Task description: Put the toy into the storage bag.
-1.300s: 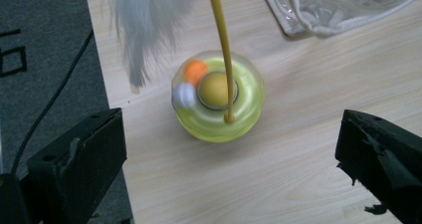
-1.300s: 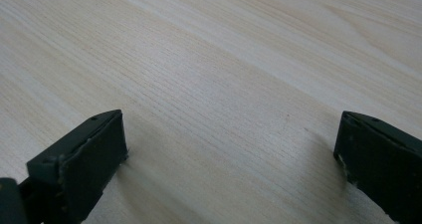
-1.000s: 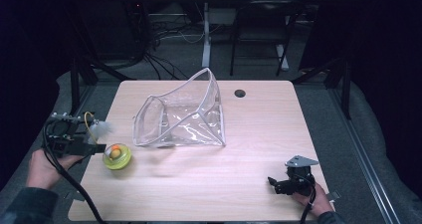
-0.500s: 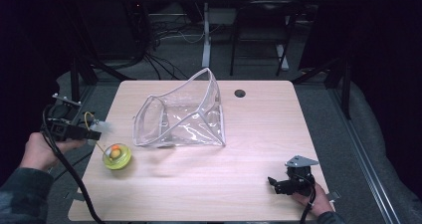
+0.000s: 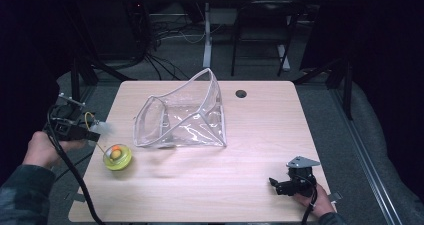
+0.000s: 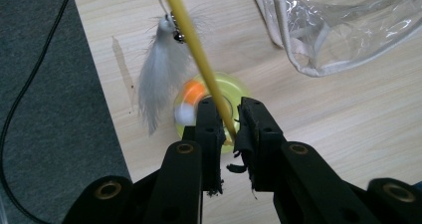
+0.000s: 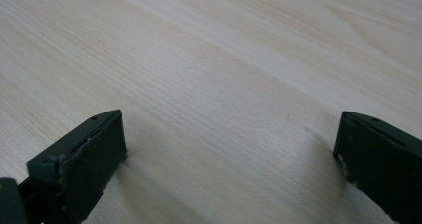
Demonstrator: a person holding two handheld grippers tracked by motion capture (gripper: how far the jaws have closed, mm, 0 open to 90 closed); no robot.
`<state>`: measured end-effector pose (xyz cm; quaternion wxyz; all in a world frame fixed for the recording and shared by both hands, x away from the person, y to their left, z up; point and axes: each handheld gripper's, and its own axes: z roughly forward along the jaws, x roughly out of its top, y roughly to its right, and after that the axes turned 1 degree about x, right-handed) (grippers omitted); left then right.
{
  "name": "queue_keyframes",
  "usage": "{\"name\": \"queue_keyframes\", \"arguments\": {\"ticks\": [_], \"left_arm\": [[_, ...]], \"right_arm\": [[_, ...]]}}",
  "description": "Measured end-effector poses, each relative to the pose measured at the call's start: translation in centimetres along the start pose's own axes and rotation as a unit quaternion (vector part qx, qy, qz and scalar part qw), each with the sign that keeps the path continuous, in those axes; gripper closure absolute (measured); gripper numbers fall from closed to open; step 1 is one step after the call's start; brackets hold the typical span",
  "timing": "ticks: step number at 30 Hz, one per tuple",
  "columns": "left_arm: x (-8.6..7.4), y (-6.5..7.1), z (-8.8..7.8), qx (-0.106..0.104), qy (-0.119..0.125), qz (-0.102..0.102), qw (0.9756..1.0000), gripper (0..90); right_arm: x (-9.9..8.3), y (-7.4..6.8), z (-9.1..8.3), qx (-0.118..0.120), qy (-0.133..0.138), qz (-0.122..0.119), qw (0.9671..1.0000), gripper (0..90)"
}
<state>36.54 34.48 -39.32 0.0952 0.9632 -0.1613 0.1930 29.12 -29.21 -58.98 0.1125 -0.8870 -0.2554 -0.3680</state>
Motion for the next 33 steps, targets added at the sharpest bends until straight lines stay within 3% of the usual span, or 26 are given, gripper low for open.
{"name": "queue_keyframes", "arguments": {"ticks": [8, 20, 33], "left_arm": [[0.3, 0.2, -0.1, 0.009, -0.002, 0.005, 0.9999, 87.5], [0.8, 0.5, -0.5, 0.016, -0.017, 0.028, 0.9993, 88.0], [2.2, 1.0, -2.4, 0.02, -0.026, 0.055, 0.9979, 88.0]], "right_arm": [[0.0, 0.0, 0.0, -0.001, -0.002, -0.002, 1.0, 0.0], [0.0, 0.0, 0.0, 0.001, -0.001, -0.001, 1.0, 0.0], [0.0, 0.0, 0.0, 0.0, -0.002, 0.0, 1.0, 0.0]]}}
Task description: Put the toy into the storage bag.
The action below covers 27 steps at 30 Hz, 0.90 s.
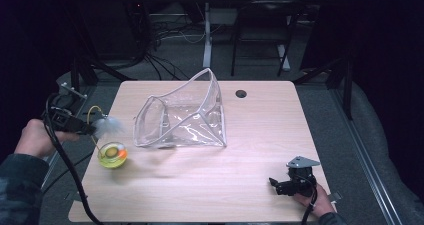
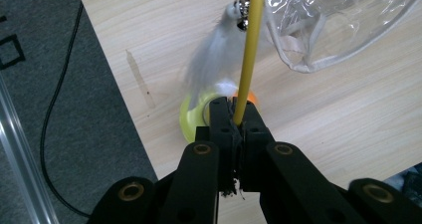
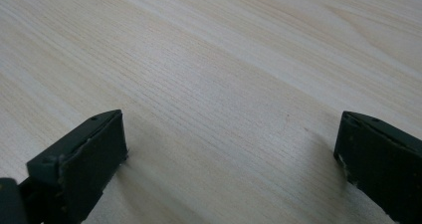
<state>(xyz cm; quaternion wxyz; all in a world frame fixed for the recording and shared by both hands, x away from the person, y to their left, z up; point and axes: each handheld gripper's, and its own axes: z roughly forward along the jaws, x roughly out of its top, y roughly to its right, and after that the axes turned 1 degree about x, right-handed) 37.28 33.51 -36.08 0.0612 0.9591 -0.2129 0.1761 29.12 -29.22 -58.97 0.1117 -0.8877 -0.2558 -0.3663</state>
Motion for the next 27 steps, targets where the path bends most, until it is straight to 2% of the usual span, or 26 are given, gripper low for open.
{"name": "queue_keyframes", "arguments": {"ticks": [4, 19, 27], "left_arm": [[0.5, 0.2, -0.3, 0.006, -0.005, 0.011, 0.9999, 88.1], [1.8, 0.6, -2.4, 0.017, -0.006, 0.031, 0.9993, 88.1], [3.1, 0.7, -3.7, 0.024, -0.012, 0.044, 0.9987, 88.1]], "right_arm": [[0.0, 0.0, 0.0, 0.0, 0.0, 0.0, 1.0, 0.0], [0.0, 0.0, 0.0, 0.001, 0.001, 0.001, 1.0, 0.0], [0.0, 0.0, 0.0, 0.001, 0.001, 0.001, 1.0, 0.0]]}}
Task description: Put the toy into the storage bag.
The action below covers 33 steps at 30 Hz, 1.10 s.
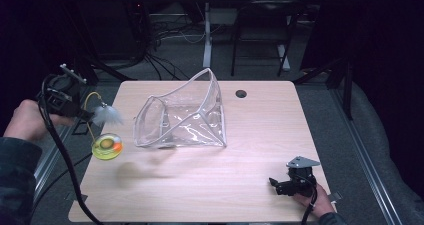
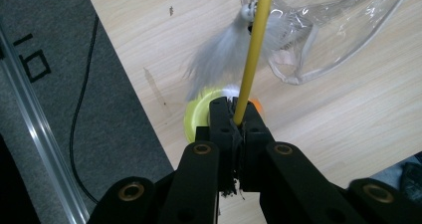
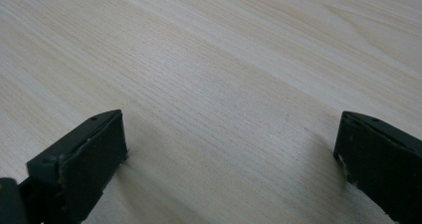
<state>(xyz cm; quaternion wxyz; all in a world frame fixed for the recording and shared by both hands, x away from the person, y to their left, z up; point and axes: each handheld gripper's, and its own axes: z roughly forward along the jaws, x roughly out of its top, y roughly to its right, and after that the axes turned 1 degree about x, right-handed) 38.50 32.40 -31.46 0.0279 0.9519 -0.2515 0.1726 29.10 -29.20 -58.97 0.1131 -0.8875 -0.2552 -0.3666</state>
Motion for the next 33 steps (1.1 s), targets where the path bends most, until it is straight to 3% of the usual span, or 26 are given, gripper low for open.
{"name": "queue_keyframes", "arguments": {"ticks": [33], "left_arm": [[4.2, 1.6, -7.2, 0.035, 0.032, 0.033, 0.9983, 88.1]], "right_arm": [[0.0, 0.0, 0.0, 0.001, 0.001, 0.0, 1.0, 0.0]]}}
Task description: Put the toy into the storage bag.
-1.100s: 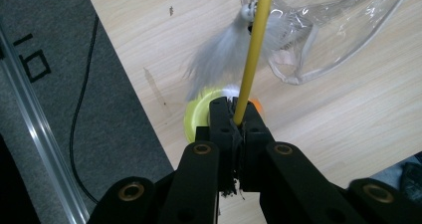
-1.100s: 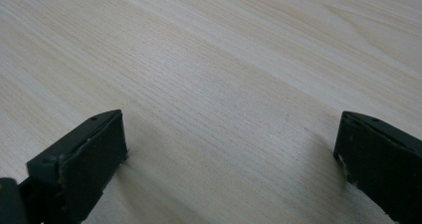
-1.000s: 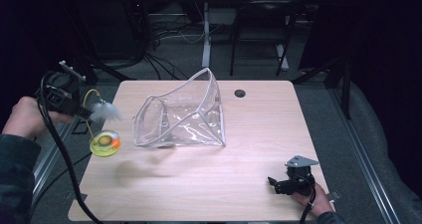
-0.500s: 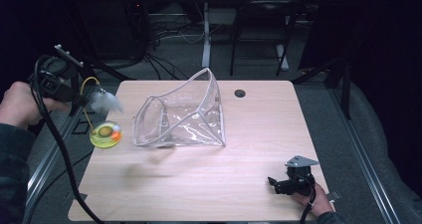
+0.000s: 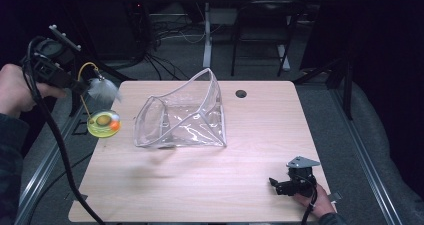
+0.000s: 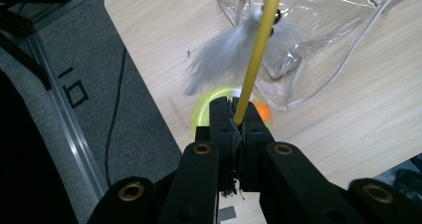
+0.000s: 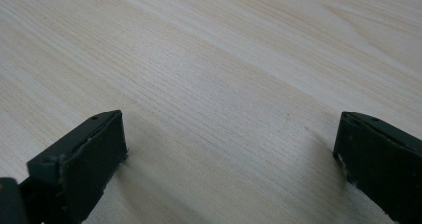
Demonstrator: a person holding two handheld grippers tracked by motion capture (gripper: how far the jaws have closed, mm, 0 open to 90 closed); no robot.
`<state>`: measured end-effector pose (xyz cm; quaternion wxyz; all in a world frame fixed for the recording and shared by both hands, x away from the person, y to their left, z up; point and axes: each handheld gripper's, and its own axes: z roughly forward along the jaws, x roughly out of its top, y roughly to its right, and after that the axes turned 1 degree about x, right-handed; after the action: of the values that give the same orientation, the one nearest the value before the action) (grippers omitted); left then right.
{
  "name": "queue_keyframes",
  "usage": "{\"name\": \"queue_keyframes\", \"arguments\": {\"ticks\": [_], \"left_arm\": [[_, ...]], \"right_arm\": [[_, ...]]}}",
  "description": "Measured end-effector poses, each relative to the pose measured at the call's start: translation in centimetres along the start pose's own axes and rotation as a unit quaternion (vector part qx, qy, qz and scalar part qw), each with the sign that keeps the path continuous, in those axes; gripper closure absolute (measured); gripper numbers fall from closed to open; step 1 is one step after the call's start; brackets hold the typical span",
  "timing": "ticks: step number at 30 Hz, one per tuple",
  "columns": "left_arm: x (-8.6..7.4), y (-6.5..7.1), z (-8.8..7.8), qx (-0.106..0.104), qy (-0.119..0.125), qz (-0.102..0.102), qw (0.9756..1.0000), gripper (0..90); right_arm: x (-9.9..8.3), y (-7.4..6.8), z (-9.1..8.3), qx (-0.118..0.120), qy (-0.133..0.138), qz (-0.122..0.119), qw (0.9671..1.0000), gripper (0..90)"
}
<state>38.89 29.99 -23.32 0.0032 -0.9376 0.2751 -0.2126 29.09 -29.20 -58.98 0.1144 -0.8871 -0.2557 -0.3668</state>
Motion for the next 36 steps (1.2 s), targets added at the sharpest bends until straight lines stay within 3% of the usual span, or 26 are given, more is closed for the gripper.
{"name": "queue_keyframes", "arguments": {"ticks": [19, 36], "left_arm": [[2.7, 1.3, -2.2, 0.008, 0.002, 0.026, 0.9996, 88.1], [5.4, 3.3, -3.6, 0.01, 0.005, 0.056, 0.9984, 88.1]], "right_arm": [[0.0, 0.0, 0.0, -0.001, 0.001, 0.0, 1.0, 0.0], [0.0, 0.0, 0.0, 0.0, 0.0, 0.0, 1.0, 0.0]]}}
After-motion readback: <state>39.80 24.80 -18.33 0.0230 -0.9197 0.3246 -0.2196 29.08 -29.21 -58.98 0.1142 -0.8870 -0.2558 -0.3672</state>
